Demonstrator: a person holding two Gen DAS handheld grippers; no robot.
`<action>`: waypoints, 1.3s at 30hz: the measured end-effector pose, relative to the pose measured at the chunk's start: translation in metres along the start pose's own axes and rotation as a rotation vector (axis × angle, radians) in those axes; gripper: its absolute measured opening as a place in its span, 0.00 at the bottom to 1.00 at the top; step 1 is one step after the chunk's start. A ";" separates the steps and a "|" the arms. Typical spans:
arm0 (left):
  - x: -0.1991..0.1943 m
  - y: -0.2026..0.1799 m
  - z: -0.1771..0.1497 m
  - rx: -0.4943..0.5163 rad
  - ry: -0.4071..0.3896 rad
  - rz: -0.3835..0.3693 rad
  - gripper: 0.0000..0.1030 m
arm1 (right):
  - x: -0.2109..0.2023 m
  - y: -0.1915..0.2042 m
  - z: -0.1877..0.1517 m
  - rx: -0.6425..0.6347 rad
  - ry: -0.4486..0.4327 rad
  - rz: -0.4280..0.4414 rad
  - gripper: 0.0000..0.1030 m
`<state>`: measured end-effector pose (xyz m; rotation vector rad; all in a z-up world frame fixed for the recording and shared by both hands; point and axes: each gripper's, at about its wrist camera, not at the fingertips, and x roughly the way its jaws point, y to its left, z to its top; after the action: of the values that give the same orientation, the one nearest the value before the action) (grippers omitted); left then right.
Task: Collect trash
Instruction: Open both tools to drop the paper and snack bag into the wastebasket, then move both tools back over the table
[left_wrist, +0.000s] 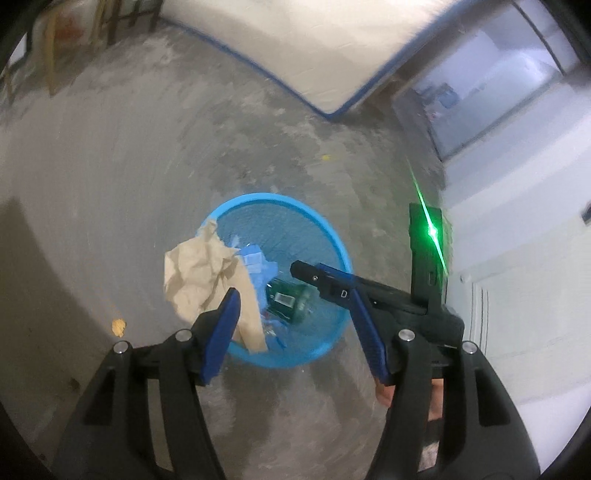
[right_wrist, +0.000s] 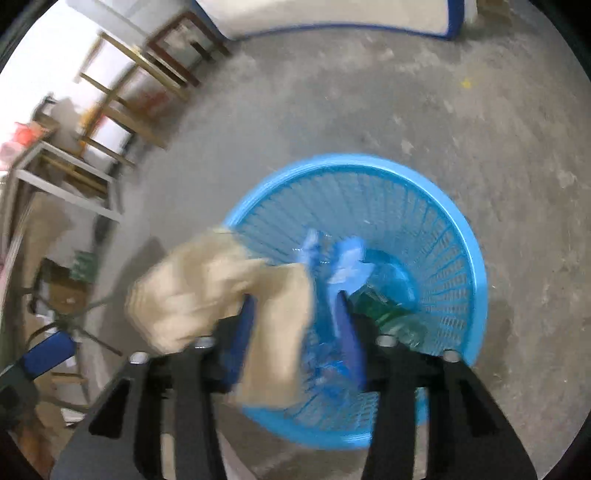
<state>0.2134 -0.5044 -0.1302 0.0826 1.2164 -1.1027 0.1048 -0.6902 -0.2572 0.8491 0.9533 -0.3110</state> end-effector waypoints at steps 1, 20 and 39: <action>-0.007 -0.005 -0.003 0.022 -0.007 0.001 0.57 | -0.008 -0.006 -0.005 -0.005 0.002 0.027 0.26; -0.270 -0.005 -0.171 0.123 -0.201 0.095 0.77 | 0.179 -0.017 0.005 0.112 0.428 -0.171 0.07; -0.344 0.051 -0.239 0.004 -0.411 0.087 0.80 | 0.007 0.043 0.018 0.008 0.184 -0.345 0.46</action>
<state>0.1058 -0.1228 0.0138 -0.0850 0.8341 -0.9866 0.1443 -0.6750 -0.2356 0.7264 1.2743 -0.5397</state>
